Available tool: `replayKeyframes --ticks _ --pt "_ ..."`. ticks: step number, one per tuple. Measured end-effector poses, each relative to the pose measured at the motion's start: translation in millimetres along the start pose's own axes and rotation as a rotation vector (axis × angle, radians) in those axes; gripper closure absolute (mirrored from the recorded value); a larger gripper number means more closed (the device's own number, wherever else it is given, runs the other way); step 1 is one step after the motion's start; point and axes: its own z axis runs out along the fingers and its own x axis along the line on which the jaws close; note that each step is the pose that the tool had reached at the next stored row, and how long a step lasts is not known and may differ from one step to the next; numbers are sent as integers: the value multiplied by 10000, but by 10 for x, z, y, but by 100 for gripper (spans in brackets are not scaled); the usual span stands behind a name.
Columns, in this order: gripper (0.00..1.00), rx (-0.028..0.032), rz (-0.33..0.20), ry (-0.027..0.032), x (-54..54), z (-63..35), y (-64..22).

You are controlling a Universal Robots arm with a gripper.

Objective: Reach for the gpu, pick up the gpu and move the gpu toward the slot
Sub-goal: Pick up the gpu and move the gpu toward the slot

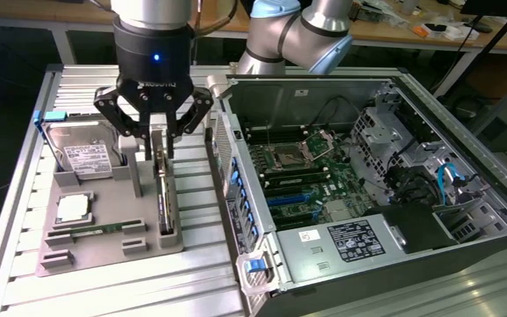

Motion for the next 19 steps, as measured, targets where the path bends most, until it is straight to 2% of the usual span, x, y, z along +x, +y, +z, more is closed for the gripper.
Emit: replayKeyframes --ticks 7,12,17,19 --pt "65 137 5 3 24 -306 -26" --pt "65 279 10 5 37 -511 -31" --pt "65 440 17 10 45 -662 -39" --pt "65 458 16 10 47 -693 -43"
